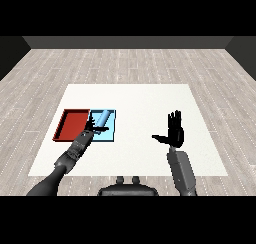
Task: Pick the blue can and put it in the blue box
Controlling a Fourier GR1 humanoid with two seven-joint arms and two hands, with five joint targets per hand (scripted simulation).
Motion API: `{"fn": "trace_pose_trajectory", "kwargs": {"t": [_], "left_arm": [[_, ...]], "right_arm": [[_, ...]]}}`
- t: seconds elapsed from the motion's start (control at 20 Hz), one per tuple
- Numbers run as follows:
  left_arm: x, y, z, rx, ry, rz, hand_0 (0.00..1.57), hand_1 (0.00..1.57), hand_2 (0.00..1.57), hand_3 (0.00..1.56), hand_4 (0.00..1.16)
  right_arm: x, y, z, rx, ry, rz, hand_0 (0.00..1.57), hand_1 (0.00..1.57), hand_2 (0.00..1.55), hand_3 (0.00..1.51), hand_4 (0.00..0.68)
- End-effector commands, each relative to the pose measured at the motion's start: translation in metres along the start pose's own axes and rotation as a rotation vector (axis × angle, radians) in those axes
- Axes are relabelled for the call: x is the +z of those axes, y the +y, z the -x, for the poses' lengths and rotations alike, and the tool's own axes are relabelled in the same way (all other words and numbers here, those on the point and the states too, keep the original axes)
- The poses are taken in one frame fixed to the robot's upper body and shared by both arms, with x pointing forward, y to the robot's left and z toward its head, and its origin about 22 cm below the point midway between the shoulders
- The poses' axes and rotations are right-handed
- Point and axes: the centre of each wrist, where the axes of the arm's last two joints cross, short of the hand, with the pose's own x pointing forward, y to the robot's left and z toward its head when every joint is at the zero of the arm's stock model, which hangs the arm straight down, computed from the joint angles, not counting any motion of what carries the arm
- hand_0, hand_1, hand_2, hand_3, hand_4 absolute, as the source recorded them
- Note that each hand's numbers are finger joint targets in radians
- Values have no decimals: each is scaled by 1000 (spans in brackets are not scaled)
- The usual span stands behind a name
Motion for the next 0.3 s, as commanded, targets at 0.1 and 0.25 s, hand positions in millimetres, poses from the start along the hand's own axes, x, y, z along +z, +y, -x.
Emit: {"fn": "trace_pose_trajectory", "kwargs": {"t": [0.1, 0.25], "left_arm": [[2, 0, -3, 154, -191, -76, 0, 0, 0, 0, 0], [-7, 25, -28, 205, -316, -81, 0, 0, 0, 0, 0]], "right_arm": [[6, -13, 7, 4, 19, -17, 0, 0, 0, 0, 0], [2, 2, -4, 28, 4, -79, 0, 0, 0, 0, 0]]}}
